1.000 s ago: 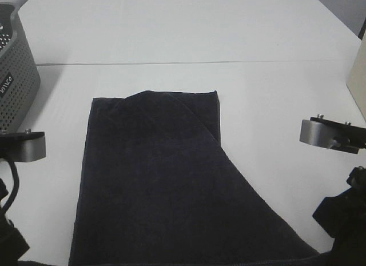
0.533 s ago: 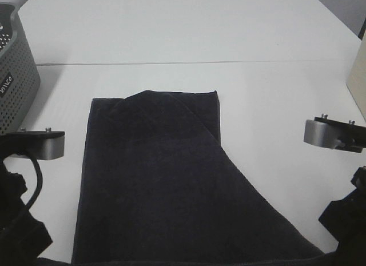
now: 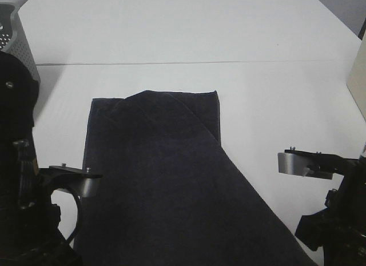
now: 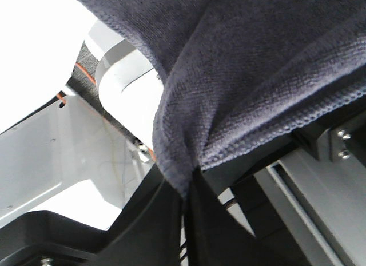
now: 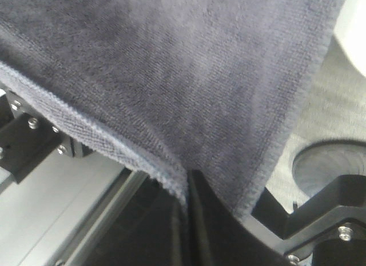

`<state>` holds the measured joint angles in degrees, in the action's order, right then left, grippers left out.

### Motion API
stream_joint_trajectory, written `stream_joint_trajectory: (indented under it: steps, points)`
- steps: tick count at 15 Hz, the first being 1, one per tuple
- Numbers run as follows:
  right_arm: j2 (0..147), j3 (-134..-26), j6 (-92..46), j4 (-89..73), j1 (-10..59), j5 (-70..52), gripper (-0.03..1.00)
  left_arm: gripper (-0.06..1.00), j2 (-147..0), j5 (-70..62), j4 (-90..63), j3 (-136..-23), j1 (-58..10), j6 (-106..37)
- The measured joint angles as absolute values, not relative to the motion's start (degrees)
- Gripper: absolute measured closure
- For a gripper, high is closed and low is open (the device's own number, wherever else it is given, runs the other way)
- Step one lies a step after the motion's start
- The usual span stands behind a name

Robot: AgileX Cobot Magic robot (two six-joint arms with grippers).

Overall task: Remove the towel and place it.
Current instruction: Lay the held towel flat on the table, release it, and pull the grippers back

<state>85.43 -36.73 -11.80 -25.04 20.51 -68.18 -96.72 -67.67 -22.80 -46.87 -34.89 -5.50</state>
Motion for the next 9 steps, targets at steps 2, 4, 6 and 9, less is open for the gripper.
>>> stream_joint_trajectory:
  steps: [2, 4, 6, 9]
  points:
    - [88.8, -36.7, -14.0, -25.9, 20.5, -68.7, 0.96, 0.94, -98.9, -68.1, -22.6, -47.2, -37.2, -5.5]
    - [90.8, -36.7, -15.8, -26.1, 20.5, -69.0, 0.96, 0.94, -99.7, -68.4, -22.9, -47.2, -39.7, -5.4]
    - [92.8, -36.7, -16.9, -26.2, 20.5, -69.1, 0.96, 0.94, -99.7, -68.9, -24.1, -47.2, -41.0, -5.3]
    - [95.0, -36.8, -18.3, -27.6, 20.5, -69.1, 0.96, 0.94, -99.8, -69.2, -24.4, -47.2, -41.1, -3.6]
